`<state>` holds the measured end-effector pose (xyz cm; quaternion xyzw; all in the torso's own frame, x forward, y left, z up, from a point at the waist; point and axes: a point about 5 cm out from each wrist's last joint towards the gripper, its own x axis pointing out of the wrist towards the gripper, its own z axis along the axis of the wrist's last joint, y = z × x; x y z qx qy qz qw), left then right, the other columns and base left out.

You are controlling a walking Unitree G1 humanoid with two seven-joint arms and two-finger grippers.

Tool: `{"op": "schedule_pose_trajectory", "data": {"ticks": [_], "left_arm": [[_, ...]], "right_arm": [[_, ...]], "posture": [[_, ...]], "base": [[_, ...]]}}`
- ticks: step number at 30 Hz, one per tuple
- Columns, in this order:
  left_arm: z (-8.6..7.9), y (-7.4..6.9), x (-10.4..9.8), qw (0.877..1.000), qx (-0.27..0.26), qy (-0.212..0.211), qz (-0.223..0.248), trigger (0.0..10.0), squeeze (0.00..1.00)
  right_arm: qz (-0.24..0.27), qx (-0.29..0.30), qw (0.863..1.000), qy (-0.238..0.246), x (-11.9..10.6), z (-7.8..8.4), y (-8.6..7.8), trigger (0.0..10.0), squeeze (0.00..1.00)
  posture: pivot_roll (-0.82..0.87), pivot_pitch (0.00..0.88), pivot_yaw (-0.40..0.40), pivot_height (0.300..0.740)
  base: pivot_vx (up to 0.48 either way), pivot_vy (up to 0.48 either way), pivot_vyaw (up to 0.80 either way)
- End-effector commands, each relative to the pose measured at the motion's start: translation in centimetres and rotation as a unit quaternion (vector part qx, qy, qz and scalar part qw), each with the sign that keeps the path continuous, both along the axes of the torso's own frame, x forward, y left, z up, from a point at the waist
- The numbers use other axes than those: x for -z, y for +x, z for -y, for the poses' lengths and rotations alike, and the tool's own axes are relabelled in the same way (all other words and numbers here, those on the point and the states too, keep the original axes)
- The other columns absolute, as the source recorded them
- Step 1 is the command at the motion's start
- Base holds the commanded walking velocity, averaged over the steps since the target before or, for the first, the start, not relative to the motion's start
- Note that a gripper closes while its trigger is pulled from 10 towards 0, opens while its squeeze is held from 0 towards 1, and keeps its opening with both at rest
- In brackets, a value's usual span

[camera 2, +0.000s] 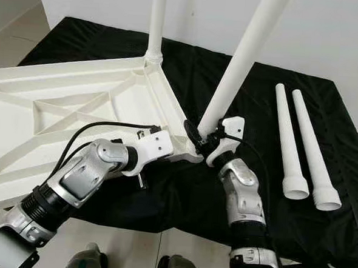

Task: Building children table

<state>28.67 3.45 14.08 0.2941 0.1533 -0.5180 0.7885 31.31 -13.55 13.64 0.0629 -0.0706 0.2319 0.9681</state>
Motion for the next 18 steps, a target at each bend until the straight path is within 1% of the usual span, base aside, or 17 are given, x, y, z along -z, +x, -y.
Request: {"op": "schedule_pose_trajectory", "data": {"ticks": [1,2,3,4,6,7,9,10,12,17,18], "left_arm": [[1.58,-0.68,-0.52,0.999,0.025,-0.016,0.017,10.0,0.0],[1.58,-0.68,-0.52,0.999,0.025,-0.016,0.017,10.0,0.0],[1.57,-0.67,-0.51,0.999,0.024,-0.016,0.017,10.0,0.0],[1.56,-0.67,-0.51,0.999,0.024,-0.016,0.017,10.0,0.0],[1.56,-0.67,-0.51,0.999,0.024,-0.016,0.017,10.0,0.0],[1.55,-0.66,-0.52,0.999,0.023,-0.016,0.017,10.0,0.0],[1.55,-0.66,-0.52,0.999,0.023,-0.016,0.017,10.0,0.0],[1.53,-0.63,-0.53,0.999,0.023,-0.016,0.018,10.0,0.0],[1.53,-0.6,-0.54,0.999,0.022,-0.016,0.019,10.0,0.0],[1.61,-0.57,-0.57,0.999,0.022,-0.017,0.019,10.0,0.0],[1.66,-0.55,-0.6,0.999,0.022,-0.018,0.019,10.0,0.0]], "right_arm": [[0.033,-0.002,0.999,0.035,-2.07,-3.45,0.08,10.0,0.0],[0.033,-0.002,0.999,0.035,-2.07,-3.45,0.08,10.0,0.0],[0.033,0.053,0.998,0.031,-2.29,-3.61,0.35,10.0,0.0],[0.031,0.091,0.995,0.028,-2.46,-3.68,0.42,10.0,0.0],[0.031,0.091,0.995,0.028,-2.46,-3.68,0.42,10.0,0.0],[0.014,0.142,0.989,0.026,-2.23,-3.59,0.57,10.0,0.0],[0.014,0.142,0.989,0.026,-2.23,-3.59,0.57,10.0,0.0],[0.005,0.157,0.987,0.017,-2.13,-4.08,0.49,10.0,0.0],[-0.001,0.168,0.986,0.011,-2.1,-4.29,0.47,10.0,0.0],[-0.01,0.175,0.984,0.013,-1.96,-4.15,0.47,10.0,0.0],[-0.009,0.169,0.985,0.023,-1.98,-4.0,0.36,10.0,1.0]], "posture": [[0.01,0.041,-0.105,0.74],[0.01,0.041,-0.105,0.74],[0.01,0.041,-0.11,0.74],[0.01,0.041,-0.11,0.74],[0.01,0.041,-0.11,0.74],[0.02,0.04,-0.112,0.74],[0.02,0.04,-0.112,0.74],[0.02,0.04,-0.114,0.74],[0.01,0.036,-0.116,0.74],[0.01,0.035,-0.116,0.74],[0.01,0.034,-0.115,0.74]], "base": [[0.0,0.0,0.0],[0.0,0.0,0.0],[0.0,0.0,0.0],[0.0,0.0,0.0],[0.0,0.0,0.0],[0.0,0.0,0.0],[0.0,0.0,0.0],[0.0,0.0,0.0],[0.0,0.0,0.0],[0.0,0.0,0.0],[0.0,0.0,0.0]]}}
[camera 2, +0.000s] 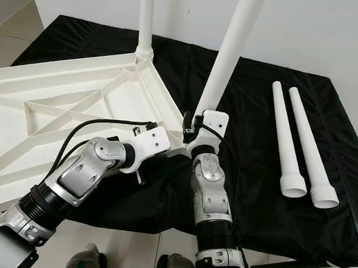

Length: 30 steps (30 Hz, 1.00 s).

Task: Building children table

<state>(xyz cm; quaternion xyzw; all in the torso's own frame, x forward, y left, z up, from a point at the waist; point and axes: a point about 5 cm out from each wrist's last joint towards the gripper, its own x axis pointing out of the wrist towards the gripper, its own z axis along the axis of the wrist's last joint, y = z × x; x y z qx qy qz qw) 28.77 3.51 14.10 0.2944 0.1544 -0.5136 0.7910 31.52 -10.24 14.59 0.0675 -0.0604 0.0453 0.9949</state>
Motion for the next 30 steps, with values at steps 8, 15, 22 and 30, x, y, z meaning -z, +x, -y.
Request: {"op": "schedule_pose_trajectory", "data": {"ticks": [8,15,22,30], "left_arm": [[1.8,-0.6,-0.6,0.999,0.027,-0.019,0.019,10.0,0.0],[1.6,-0.5,-0.4,1.0,0.017,-0.017,0.019,10.0,0.0],[1.7,-0.5,-0.5,0.999,0.013,-0.03,0.011,10.0,1.0],[1.5,-0.9,-1.4,0.999,0.038,-0.037,0.009,10.0,0.0]], "right_arm": [[0.029,-0.022,0.999,0.012,-1.3,-0.4,0.0,10.0,1.0],[0.065,-0.03,0.997,0.017,-2.0,1.8,-0.6,10.0,0.0],[0.065,-0.021,0.998,0.013,-1.8,2.5,-1.0,10.0,0.0],[0.064,-0.087,0.994,0.024,-1.5,2.9,-1.5,10.0,0.0]], "posture": [[0.01,0.033,-0.117,0.74],[0.01,0.024,-0.115,0.74],[0.0,0.019,-0.109,0.74],[0.0,0.021,-0.1,0.74]], "base": [[0.0,0.0,0.0],[0.0,0.0,0.0],[0.0,0.0,0.0],[0.0,0.0,0.0]]}}
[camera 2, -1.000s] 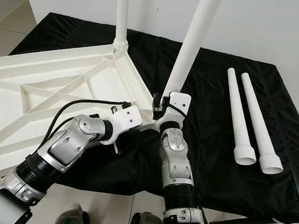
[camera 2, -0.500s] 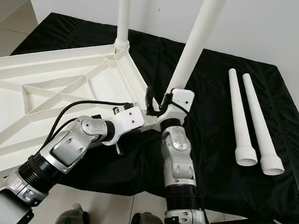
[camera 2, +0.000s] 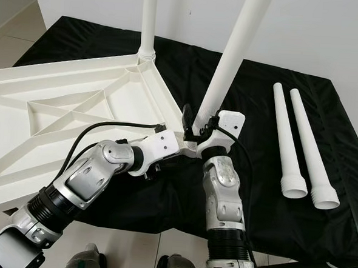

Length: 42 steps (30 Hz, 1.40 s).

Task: Building children table

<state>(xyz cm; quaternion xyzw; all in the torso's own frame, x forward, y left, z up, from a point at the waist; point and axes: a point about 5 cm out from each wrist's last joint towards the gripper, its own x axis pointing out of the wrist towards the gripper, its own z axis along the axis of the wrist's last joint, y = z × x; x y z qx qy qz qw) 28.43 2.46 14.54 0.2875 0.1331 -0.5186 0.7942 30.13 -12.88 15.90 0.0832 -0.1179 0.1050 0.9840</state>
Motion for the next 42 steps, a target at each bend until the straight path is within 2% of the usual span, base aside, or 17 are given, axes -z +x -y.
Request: {"op": "schedule_pose_trajectory", "data": {"ticks": [1,2,4,5,6,7,9,10,15,18,23,25,26,27,29,37,42], "left_arm": [[0.5,-0.6,-0.9,0.999,0.03,-0.018,-0.003,10.0,0.0],[0.4,-0.7,-1.9,0.999,0.041,-0.035,-0.002,10.0,0.0],[0.4,-0.7,-1.9,0.999,0.041,-0.035,-0.002,10.0,0.0],[0.4,-0.8,-3.4,0.997,0.047,-0.066,0.002,10.0,0.0],[0.4,-0.8,-3.4,0.997,0.047,-0.066,0.002,10.0,0.0],[0.4,-0.9,-4.9,0.994,0.05,-0.095,0.006,10.0,0.0],[0.4,-0.9,-4.9,0.994,0.05,-0.095,0.006,10.0,0.0],[0.2,-1.0,-6.8,0.99,0.055,-0.13,0.01,10.0,0.0],[-0.2,-1.1,-8.2,0.987,0.059,-0.15,0.014,10.0,0.0],[-1.3,-0.8,-9.2,0.986,0.05,-0.16,0.024,10.0,0.0],[-2.9,0.9,-7.1,0.989,-0.026,-0.147,0.019,10.0,0.0],[-2.9,0.9,-7.1,0.989,-0.026,-0.147,0.019,10.0,0.0],[-3.2,1.5,-6.2,0.986,-0.06,-0.154,0.005,10.0,0.0],[-3.2,1.5,-6.2,0.986,-0.06,-0.154,0.005,10.0,0.0],[-3.9,2.6,-4.6,0.979,-0.127,-0.16,-0.005,10.0,0.0],[-4.3,3.3,-4.1,0.97,-0.177,-0.166,0.006,10.0,0.0],[-4.8,4.3,-4.8,0.947,-0.258,-0.194,0.008,10.0,0.0]], "right_arm": [[0.003,-0.03,1.0,0.007,-0.2,0.2,-0.1,10.0,0.0],[0.006,-0.06,0.998,0.001,-0.3,0.6,0.2,10.0,0.0],[0.006,-0.06,0.998,0.001,-0.3,0.6,0.2,10.0,0.0],[0.009,-0.094,0.995,-0.012,-0.6,1.4,0.6,10.0,0.0],[0.009,-0.094,0.995,-0.012,-0.6,1.4,0.6,10.0,0.0],[0.01,-0.125,0.992,-0.025,-0.8,2.1,1.0,10.0,0.0],[0.01,-0.125,0.992,-0.025,-0.8,2.1,1.0,10.0,0.0],[0.009,-0.157,0.987,-0.041,-1.1,2.8,1.4,10.0,0.0],[0.005,-0.184,0.982,-0.054,-1.3,3.3,1.7,10.0,0.0],[-0.001,-0.211,0.974,-0.083,-1.7,4.1,2.5,10.0,0.0],[-0.013,-0.236,0.966,-0.1,-1.8,5.2,3.3,10.0,0.0],[-0.013,-0.236,0.966,-0.1,-1.8,5.2,3.3,10.0,0.0],[-0.018,-0.245,0.964,-0.099,-1.7,5.4,3.4,10.0,0.0],[-0.018,-0.245,0.964,-0.099,-1.7,5.4,3.4,10.0,0.0],[-0.028,-0.272,0.956,-0.106,-1.3,5.6,3.4,10.0,0.0],[-0.035,-0.279,0.953,-0.11,-1.1,6.0,3.7,10.0,0.0],[-0.035,-0.255,0.96,-0.108,-1.3,7.1,5.0,10.0,0.0]], "posture": [[0.0,0.021,-0.1,0.74],[0.0,0.026,-0.097,0.74],[0.0,0.026,-0.097,0.74],[0.0,0.04,-0.099,0.74],[0.0,0.04,-0.099,0.74],[0.01,0.05,-0.105,0.74],[0.01,0.05,-0.105,0.74],[0.01,0.066,-0.11,0.74],[0.01,0.075,-0.116,0.74],[0.02,0.1,-0.13,0.74],[0.02,0.127,-0.142,0.74],[0.02,0.127,-0.142,0.74],[0.02,0.128,-0.141,0.74],[0.02,0.128,-0.141,0.74],[0.02,0.133,-0.134,0.74],[0.02,0.135,-0.13,0.74],[0.02,0.133,-0.125,0.74]], "base": [[0.0,0.0,0.0],[0.0,0.0,0.0],[0.0,0.0,0.0],[0.0,0.0,0.0],[0.0,0.0,0.0],[0.0,0.0,0.0],[0.0,0.0,0.0],[0.0,0.0,0.0],[0.0,0.0,0.0],[0.0,0.0,0.0],[0.0,0.0,0.0],[0.0,0.0,0.0],[0.0,0.0,0.0],[0.0,0.0,0.0],[0.0,0.0,0.0],[0.0,0.0,0.0],[0.0,0.0,0.0]]}}
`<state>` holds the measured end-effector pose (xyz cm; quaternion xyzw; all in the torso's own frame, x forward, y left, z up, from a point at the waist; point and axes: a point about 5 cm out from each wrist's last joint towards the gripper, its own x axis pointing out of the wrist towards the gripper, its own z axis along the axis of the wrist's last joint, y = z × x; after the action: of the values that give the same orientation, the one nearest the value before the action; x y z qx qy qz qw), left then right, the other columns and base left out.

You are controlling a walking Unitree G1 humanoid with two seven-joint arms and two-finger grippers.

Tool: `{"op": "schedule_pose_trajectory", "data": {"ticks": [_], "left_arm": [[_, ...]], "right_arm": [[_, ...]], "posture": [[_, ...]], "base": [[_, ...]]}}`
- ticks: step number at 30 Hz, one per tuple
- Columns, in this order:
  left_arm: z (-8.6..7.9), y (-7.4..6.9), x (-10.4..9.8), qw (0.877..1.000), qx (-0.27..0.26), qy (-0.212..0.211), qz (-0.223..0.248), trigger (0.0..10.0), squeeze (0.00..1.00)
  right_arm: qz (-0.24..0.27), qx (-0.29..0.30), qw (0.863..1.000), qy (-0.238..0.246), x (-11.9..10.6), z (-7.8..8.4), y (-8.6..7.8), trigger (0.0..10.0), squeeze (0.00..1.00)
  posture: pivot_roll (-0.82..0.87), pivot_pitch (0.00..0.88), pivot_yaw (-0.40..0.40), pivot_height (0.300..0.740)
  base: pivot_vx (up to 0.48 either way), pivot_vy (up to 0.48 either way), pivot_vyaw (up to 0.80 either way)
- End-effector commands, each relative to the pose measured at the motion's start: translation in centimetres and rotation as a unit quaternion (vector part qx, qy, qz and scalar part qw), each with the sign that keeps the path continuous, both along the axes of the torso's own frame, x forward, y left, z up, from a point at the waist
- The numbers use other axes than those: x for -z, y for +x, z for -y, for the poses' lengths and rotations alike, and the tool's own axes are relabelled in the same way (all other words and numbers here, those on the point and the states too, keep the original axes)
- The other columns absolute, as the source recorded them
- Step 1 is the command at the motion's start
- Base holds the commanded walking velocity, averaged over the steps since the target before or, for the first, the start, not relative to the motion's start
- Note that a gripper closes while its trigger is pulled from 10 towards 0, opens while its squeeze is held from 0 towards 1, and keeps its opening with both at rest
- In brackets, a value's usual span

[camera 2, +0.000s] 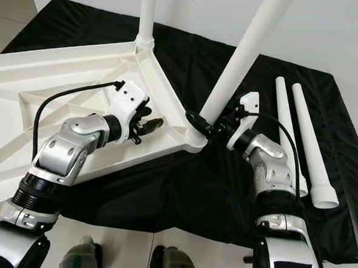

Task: Building children table

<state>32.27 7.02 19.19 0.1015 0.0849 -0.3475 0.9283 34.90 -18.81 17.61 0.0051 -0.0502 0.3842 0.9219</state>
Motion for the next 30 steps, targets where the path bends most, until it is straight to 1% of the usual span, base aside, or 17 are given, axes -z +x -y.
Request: {"op": "schedule_pose_trajectory", "data": {"ticks": [1,3,4,6,7,9,11,14,16,17,19,21,22,23,25,29,30], "left_arm": [[-0.2,0.4,-0.1,0.999,-0.042,-0.008,-0.008,10.0,0.0],[-0.4,1.0,-0.7,0.994,-0.08,-0.073,-0.016,10.0,0.0],[-0.5,1.2,-0.9,0.992,-0.092,-0.088,-0.005,10.0,0.0],[-0.5,1.2,-0.9,0.992,-0.092,-0.088,-0.005,10.0,0.0],[-0.4,1.3,-0.8,0.991,-0.095,-0.099,-0.008,10.0,0.0],[-0.5,1.6,-0.9,0.99,-0.102,-0.095,0.002,10.0,0.0],[-0.4,2.0,-0.9,0.99,-0.111,-0.091,0.007,10.0,0.0],[-0.4,2.1,-1.0,0.99,-0.112,-0.09,0.008,10.0,0.0],[-0.3,2.3,-1.2,0.989,-0.115,-0.093,0.007,10.0,0.0],[-0.3,2.3,-1.2,0.989,-0.115,-0.093,0.007,10.0,0.0],[-0.1,2.3,-1.5,0.989,-0.109,-0.101,0.015,10.0,0.0],[-0.1,2.3,-1.5,0.989,-0.109,-0.101,0.015,10.0,0.0],[-0.1,2.1,-1.6,0.989,-0.105,-0.104,0.02,10.0,0.0],[-0.1,2.1,-1.6,0.989,-0.105,-0.104,0.02,10.0,0.0],[-0.4,1.5,-1.7,0.989,-0.097,-0.107,0.031,10.0,0.0],[-0.6,1.3,-1.6,0.989,-0.095,-0.108,0.033,10.0,0.0],[-1.0,1.1,-1.6,0.989,-0.093,-0.114,0.033,10.0,0.0]], "right_arm": [[-0.005,0.024,1.0,0.001,0.4,1.2,0.2,10.0,0.0],[0.004,0.053,0.999,0.004,0.1,1.6,1.0,10.0,0.0],[0.006,0.062,0.998,0.007,0.1,1.7,1.2,10.0,0.0],[0.006,0.062,0.998,0.007,0.1,1.7,1.2,10.0,0.0],[0.011,0.075,0.997,0.013,0.0,1.8,1.4,10.0,0.0],[0.016,0.091,0.995,0.022,-0.2,2.0,1.6,10.0,0.0],[0.031,0.127,0.991,0.039,-0.7,2.4,2.0,10.0,0.0],[0.036,0.143,0.988,0.048,-0.9,2.7,2.1,10.0,0.0],[0.058,0.191,0.978,0.067,-1.5,3.4,2.4,10.0,0.0],[0.058,0.191,0.978,0.067,-1.5,3.4,2.4,10.0,0.0],[0.075,0.217,0.969,0.092,-1.9,3.6,2.4,10.0,0.0],[0.075,0.217,0.969,0.092,-1.9,3.6,2.4,10.0,0.0],[0.08,0.221,0.965,0.117,-1.8,3.3,2.1,10.0,0.0],[0.08,0.221,0.965,0.117,-1.8,3.3,2.1,10.0,0.0],[0.086,0.232,0.955,0.165,-1.3,2.6,1.0,10.0,0.0],[0.087,0.237,0.952,0.176,-1.0,2.4,0.5,10.0,0.0],[0.09,0.242,0.948,0.183,-0.6,2.1,-0.4,10.0,0.0]], "posture": [[0.02,0.133,-0.125,0.74],[0.03,0.13,-0.124,0.74],[0.03,0.129,-0.124,0.74],[0.03,0.129,-0.124,0.74],[0.03,0.128,-0.124,0.74],[0.02,0.128,-0.124,0.74],[0.02,0.128,-0.125,0.74],[0.02,0.131,-0.124,0.74],[0.01,0.132,-0.123,0.74],[0.01,0.132,-0.123,0.74],[0.02,0.13,-0.12,0.74],[0.02,0.13,-0.12,0.74],[0.02,0.125,-0.117,0.74],[0.02,0.125,-0.117,0.74],[0.02,0.117,-0.112,0.74],[0.02,0.117,-0.112,0.74],[0.02,0.111,-0.103,0.74]], "base": [[0.0,0.0,0.0],[0.0,0.0,0.0],[0.0,0.0,0.0],[0.0,0.0,0.0],[0.0,0.0,0.0],[0.0,0.0,0.0],[0.0,0.0,0.0],[0.0,0.0,0.0],[0.0,0.0,0.0],[0.0,0.0,0.0],[0.0,0.0,0.0],[0.0,0.0,0.0],[0.0,0.0,0.0],[0.0,0.0,0.0],[0.0,0.0,0.0],[0.0,0.0,0.0],[0.0,0.0,0.0]]}}
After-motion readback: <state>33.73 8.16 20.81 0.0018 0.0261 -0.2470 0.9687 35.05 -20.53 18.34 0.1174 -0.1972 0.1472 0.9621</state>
